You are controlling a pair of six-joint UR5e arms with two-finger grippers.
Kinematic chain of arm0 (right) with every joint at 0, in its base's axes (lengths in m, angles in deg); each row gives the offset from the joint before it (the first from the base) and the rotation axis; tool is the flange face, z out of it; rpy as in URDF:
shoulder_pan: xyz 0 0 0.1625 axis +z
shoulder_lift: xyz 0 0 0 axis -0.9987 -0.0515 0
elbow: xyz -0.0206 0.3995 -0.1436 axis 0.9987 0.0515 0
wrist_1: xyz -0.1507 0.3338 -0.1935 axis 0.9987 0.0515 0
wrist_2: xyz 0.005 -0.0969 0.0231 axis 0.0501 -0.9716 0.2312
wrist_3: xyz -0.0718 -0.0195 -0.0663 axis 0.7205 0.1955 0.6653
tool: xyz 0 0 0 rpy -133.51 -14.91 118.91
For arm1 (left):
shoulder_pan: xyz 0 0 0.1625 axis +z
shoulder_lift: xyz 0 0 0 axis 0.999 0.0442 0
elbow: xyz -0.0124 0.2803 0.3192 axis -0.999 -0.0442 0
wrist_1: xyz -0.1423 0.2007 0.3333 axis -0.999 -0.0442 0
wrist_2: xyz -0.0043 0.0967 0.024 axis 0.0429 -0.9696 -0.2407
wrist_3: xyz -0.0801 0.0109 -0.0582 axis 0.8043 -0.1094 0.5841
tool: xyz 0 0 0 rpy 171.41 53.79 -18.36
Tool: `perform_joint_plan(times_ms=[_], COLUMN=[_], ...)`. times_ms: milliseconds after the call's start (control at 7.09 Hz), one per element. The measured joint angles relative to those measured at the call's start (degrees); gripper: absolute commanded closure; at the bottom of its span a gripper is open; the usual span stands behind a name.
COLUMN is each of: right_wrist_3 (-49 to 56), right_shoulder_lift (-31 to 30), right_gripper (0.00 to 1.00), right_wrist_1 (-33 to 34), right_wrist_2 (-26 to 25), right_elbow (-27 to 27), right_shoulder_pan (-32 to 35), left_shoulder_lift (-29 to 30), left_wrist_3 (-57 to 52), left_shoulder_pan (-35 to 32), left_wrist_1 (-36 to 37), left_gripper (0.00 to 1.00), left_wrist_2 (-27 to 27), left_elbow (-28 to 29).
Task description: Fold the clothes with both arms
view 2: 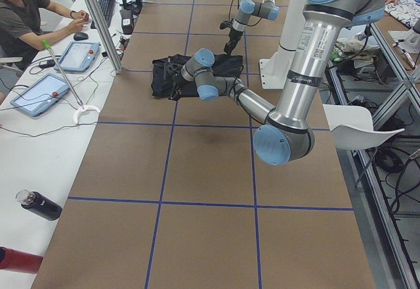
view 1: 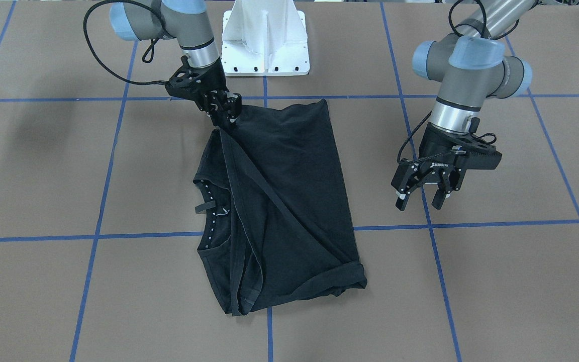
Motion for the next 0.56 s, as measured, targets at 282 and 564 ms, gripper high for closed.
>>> perform_joint_plan(times_ms=[282, 564], right_wrist_3=[-2.38, -2.75], right_shoulder_lift=[-1.47, -1.47], right_gripper=[0.44, 0.44], right_wrist_1=[-0.12, -0.13], right_wrist_2=[-0.24, -0.31], right_elbow=[0.03, 0.18], right_shoulder_pan=[-0.3, -1.4], left_shoulder_lift=[0.0, 0.0], left_wrist_3=[0.2, 0.61], left_shoulder_pan=[0.01, 0.0], left_wrist_1=[0.02, 0.06], left_gripper=[0.0, 0.0], left_wrist_2=[0.0, 0.0], left_elbow=[-0.15, -0.38])
